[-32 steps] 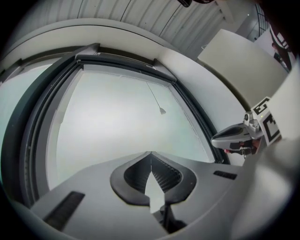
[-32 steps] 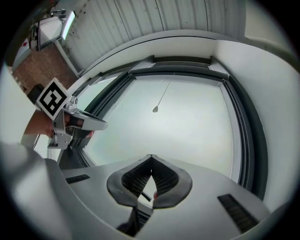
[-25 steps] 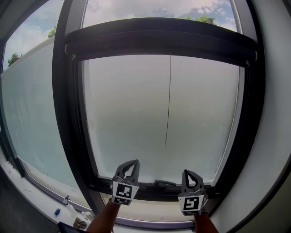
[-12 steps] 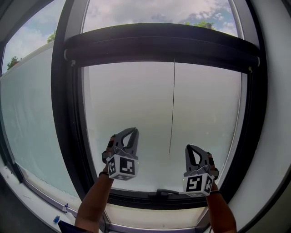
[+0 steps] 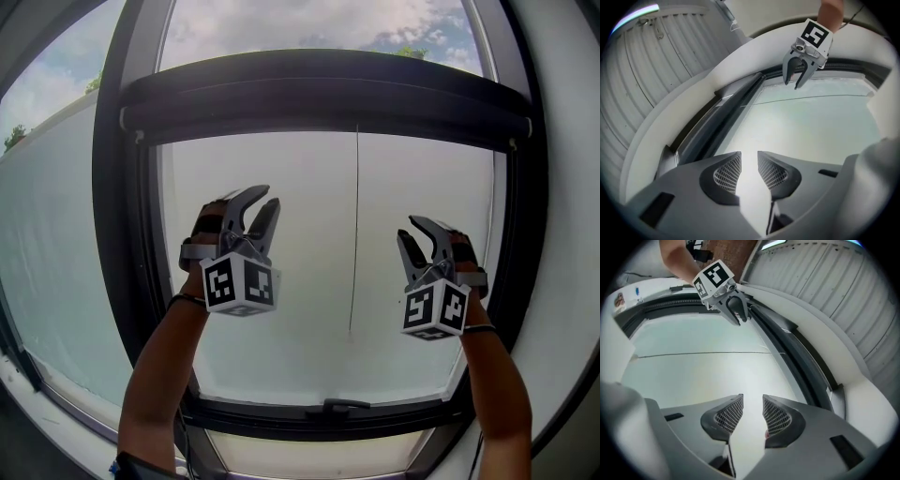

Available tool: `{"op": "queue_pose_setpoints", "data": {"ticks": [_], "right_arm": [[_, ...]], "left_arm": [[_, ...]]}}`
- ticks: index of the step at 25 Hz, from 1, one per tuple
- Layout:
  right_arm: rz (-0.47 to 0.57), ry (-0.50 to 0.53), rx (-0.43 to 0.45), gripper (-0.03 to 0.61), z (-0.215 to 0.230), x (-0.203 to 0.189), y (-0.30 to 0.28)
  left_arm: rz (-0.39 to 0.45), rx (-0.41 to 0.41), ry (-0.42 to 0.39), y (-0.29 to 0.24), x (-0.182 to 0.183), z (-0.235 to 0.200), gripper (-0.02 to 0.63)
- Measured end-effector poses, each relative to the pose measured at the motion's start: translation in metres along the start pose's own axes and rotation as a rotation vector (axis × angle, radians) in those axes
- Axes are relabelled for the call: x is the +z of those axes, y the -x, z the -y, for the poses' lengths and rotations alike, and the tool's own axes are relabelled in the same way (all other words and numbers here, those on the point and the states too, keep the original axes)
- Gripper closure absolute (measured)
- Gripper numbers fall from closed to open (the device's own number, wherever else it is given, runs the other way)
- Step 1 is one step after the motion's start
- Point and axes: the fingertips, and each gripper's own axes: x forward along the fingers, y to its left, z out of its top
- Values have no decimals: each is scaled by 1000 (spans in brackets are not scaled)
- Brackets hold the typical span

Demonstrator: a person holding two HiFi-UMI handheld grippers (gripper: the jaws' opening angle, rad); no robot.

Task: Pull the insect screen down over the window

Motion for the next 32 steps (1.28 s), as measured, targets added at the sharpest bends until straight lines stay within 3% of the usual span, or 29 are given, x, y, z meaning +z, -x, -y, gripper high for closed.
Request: {"op": "queue_pose_setpoints", "data": {"ticks": [4, 7, 11, 20, 32], "right_arm": [[-5, 106, -11, 457, 34, 10, -18], [-3, 212, -26, 456, 53, 21, -31], [-37, 275, -48, 443, 85, 29, -47], [-117, 299, -48, 420, 126, 22, -79], [-183, 382, 60, 416, 123, 17, -96]], "left_arm": [[0, 34, -86, -20, 9, -42, 496], [-21, 22, -153, -34, 13, -61, 456], [-83, -15, -220, -51, 12, -72, 436], [-129, -49, -218, -69, 19, -86, 431], [-214, -152, -236, -83, 0, -77, 431]]}}
